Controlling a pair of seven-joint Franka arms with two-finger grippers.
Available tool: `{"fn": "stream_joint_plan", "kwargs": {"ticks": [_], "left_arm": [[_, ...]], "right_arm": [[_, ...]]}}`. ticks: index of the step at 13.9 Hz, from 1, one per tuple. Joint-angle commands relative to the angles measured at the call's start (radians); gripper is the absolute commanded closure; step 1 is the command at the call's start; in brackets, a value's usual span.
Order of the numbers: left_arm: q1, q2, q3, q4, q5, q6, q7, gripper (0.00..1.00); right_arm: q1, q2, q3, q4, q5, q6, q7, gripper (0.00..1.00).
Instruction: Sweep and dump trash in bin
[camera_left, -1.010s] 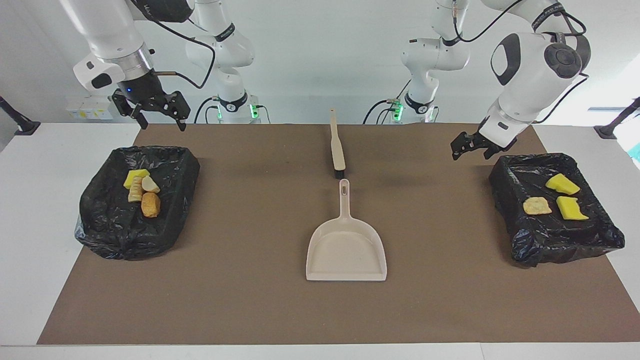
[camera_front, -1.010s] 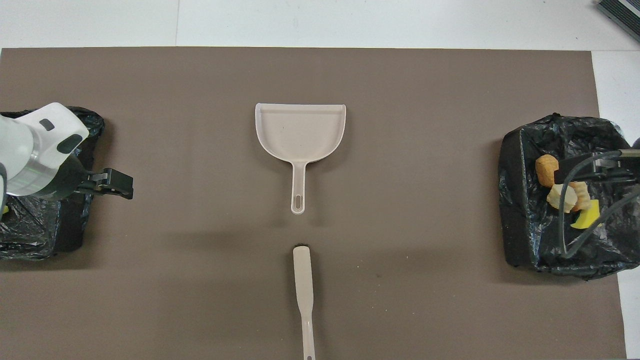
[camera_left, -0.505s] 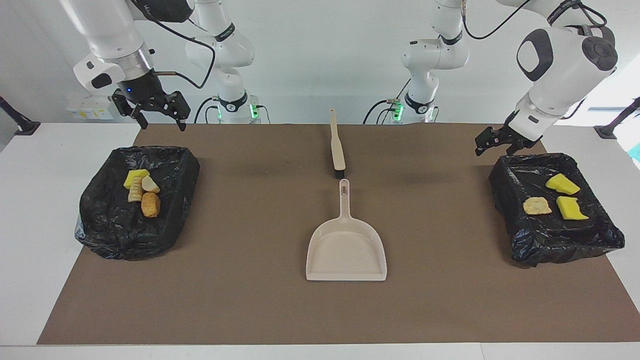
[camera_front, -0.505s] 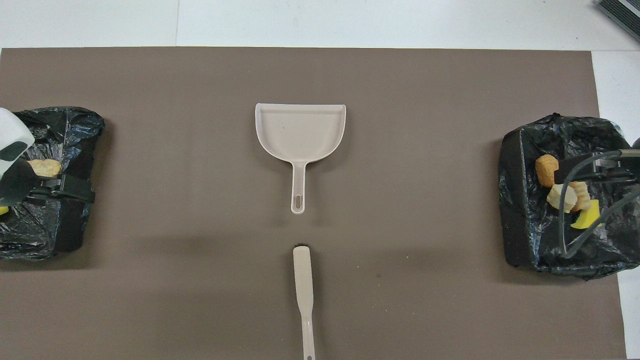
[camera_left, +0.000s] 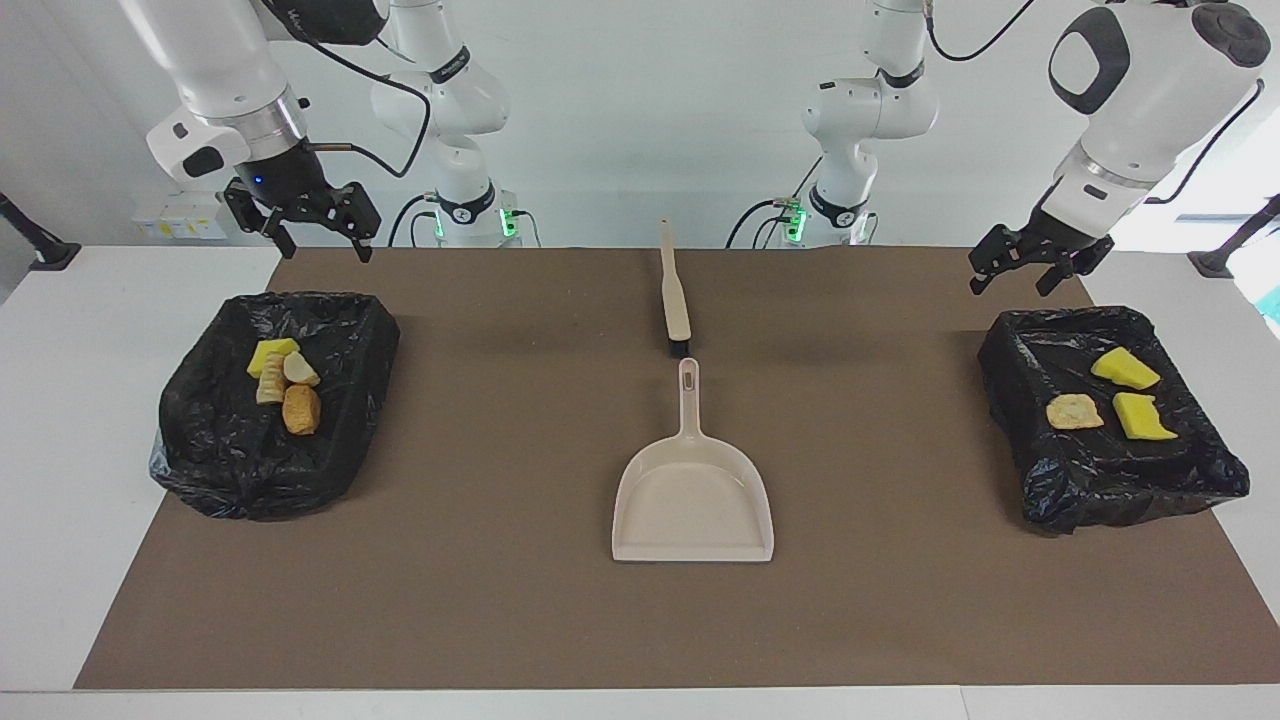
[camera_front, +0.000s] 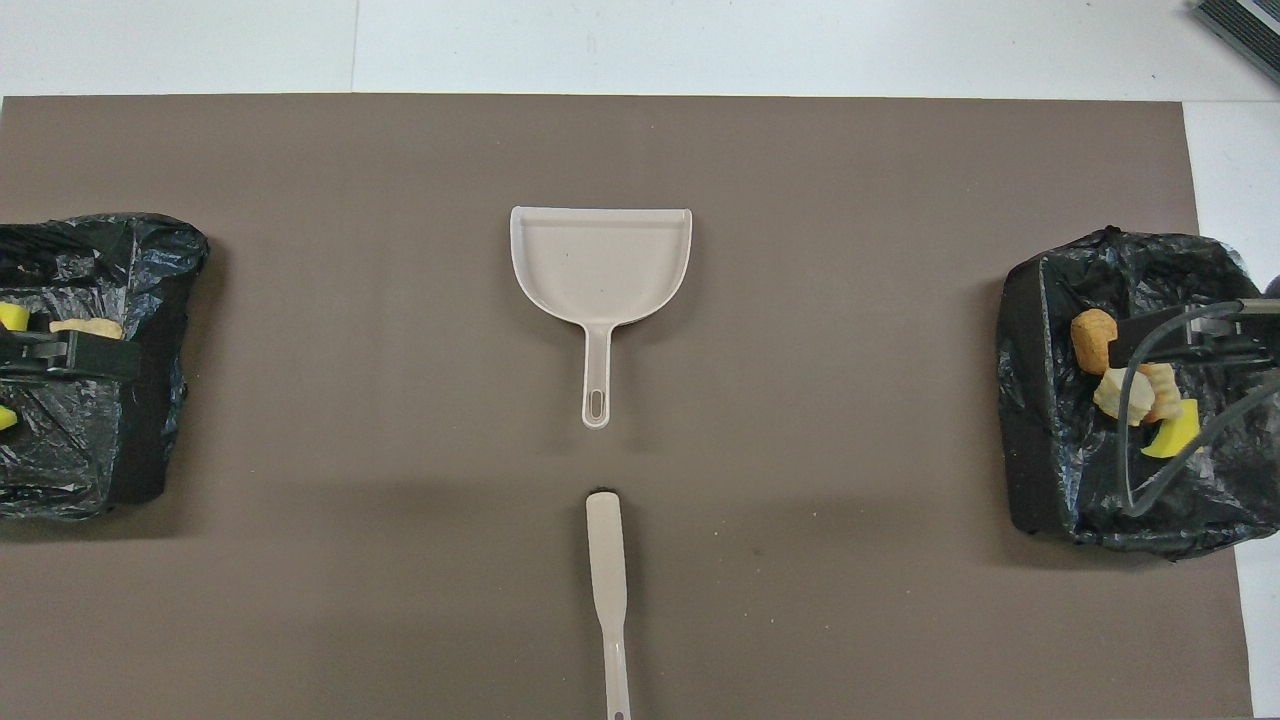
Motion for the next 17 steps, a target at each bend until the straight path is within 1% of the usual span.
{"fn": "stream_joint_plan", "kwargs": {"ticks": [1, 5, 7, 9, 10, 13, 14, 17], "left_arm": [[0.002, -0.019, -0.012, 0.044, 0.011, -0.062, 0.009, 0.0], [-0.007, -0.026, -0.017, 0.1, 0.011, -0.14, 0.009, 0.0], [-0.007, -0.026, -0.012, 0.108, 0.013, -0.163, 0.009, 0.0], [-0.009, -0.016, -0.018, 0.181, 0.014, -0.201, 0.006, 0.0], [-0.009, -0.011, -0.018, 0.194, 0.014, -0.212, 0.006, 0.0], [-0.014, -0.011, -0.021, 0.194, 0.016, -0.211, -0.002, 0.0], [-0.014, -0.011, -0.037, 0.194, 0.016, -0.214, -0.007, 0.0], [-0.014, -0.014, -0.098, 0.217, 0.125, -0.26, -0.017, 0.0]], "right_arm": [[-0.006, -0.021, 0.003, -0.021, 0.02, 0.0, 0.016, 0.0], [-0.006, -0.022, 0.003, -0.021, 0.02, 0.0, 0.015, 0.0], [-0.006, -0.021, 0.003, -0.021, 0.02, 0.0, 0.015, 0.0], [-0.006, -0.022, 0.003, -0.021, 0.02, 0.0, 0.016, 0.0], [-0.006, -0.022, 0.003, -0.021, 0.02, 0.0, 0.016, 0.0], [-0.006, -0.02, 0.003, -0.021, 0.02, 0.0, 0.016, 0.0], [-0.006, -0.021, 0.003, -0.021, 0.02, 0.0, 0.015, 0.0], [-0.006, -0.022, 0.003, -0.021, 0.02, 0.0, 0.015, 0.0]]}}
